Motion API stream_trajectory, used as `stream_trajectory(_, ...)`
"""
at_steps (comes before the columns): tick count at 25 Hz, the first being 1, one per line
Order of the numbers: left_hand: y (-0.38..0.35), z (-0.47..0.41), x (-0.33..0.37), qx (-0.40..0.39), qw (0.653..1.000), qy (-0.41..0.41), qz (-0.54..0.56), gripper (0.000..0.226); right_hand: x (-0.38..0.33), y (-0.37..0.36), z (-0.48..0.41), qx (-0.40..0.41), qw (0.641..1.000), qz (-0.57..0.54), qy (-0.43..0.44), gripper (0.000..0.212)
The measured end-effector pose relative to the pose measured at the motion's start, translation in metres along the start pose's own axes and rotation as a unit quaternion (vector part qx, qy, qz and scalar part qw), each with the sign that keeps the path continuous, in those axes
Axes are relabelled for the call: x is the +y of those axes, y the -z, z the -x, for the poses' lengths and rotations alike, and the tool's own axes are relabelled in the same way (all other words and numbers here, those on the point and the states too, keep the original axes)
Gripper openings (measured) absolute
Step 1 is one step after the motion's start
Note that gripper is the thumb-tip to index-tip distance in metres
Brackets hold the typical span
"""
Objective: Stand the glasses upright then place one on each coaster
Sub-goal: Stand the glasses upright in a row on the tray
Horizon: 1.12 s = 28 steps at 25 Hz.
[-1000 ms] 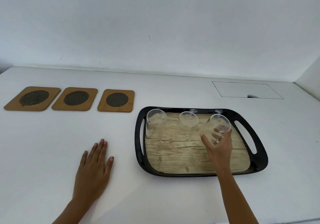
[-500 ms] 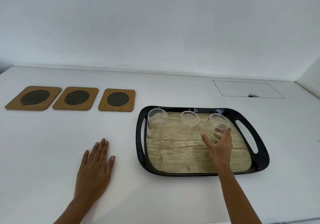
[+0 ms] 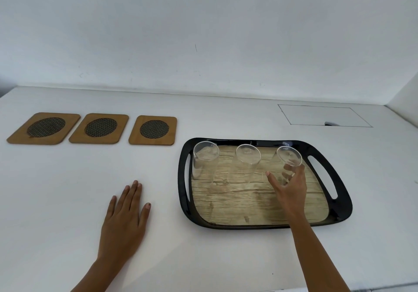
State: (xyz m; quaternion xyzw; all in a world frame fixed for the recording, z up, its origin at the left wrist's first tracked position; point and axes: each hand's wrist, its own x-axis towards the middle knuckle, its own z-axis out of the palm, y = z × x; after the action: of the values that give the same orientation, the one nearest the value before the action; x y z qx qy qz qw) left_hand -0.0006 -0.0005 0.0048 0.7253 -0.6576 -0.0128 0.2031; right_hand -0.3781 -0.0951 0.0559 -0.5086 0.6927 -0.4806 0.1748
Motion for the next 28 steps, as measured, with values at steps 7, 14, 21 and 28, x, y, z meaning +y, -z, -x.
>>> stream_trajectory(7, 0.0, 0.0, 0.0, 0.001, 1.0, -0.001, -0.003, 0.067, -0.001, 0.002, 0.001, -0.002, 1.0, 0.026, -0.008, 0.065)
stream_trajectory(14, 0.0, 0.001, 0.0, -0.001, 1.0, -0.001, -0.004, 0.067, 0.0, 0.006, -0.004, -0.041, 0.998, 0.042, -0.026, 0.065)
stream_trajectory(21, -0.002, -0.001, -0.001, -0.002, 1.0, 0.002, 0.0, 0.067, -0.02, 0.012, 0.014, -0.016, 0.999, -0.006, -0.049, 0.096)
stream_trajectory(28, -0.001, 0.0, 0.0, -0.01, 1.0, 0.009, -0.007, 0.066, -0.062, -0.007, 0.072, 0.168, 0.973, 0.009, 0.161, 0.046)
